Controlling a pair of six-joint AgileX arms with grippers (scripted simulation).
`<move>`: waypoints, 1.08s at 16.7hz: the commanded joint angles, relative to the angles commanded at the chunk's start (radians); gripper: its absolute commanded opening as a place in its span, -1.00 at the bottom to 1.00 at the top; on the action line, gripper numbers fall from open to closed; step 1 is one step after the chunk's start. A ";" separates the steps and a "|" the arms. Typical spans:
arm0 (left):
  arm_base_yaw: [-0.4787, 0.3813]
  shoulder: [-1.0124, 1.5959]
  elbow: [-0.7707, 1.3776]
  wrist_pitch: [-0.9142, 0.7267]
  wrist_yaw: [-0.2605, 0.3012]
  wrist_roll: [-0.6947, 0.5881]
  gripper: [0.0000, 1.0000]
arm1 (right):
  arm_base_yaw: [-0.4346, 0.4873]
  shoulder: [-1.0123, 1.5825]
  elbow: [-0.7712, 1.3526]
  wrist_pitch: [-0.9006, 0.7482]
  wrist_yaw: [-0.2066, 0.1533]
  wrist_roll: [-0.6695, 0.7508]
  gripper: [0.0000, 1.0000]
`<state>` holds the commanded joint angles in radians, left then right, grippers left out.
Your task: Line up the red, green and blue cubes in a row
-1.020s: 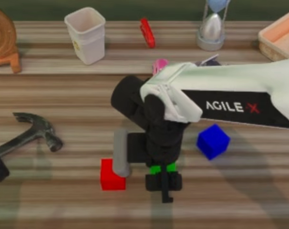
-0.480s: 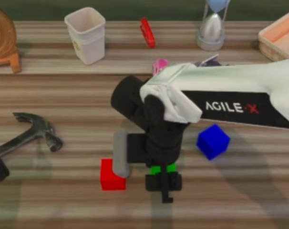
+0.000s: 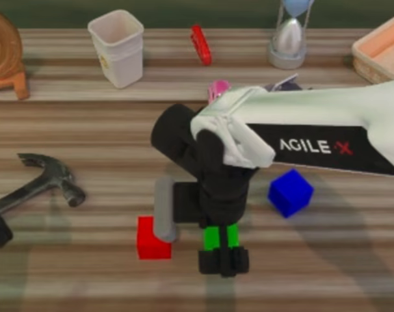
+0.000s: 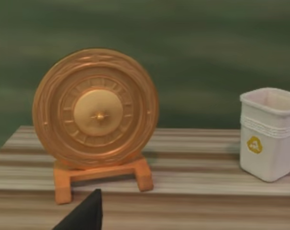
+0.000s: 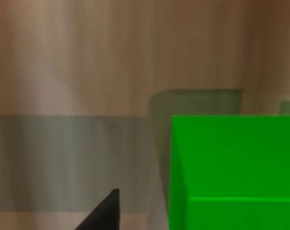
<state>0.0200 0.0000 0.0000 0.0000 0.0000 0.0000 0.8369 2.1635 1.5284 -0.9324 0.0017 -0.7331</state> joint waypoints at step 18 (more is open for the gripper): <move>0.000 0.000 0.000 0.000 0.000 0.000 1.00 | 0.007 -0.076 0.170 -0.245 -0.001 -0.003 1.00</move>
<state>0.0200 0.0000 0.0000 0.0000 0.0000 0.0000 0.8437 2.0875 1.6979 -1.1774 0.0010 -0.7358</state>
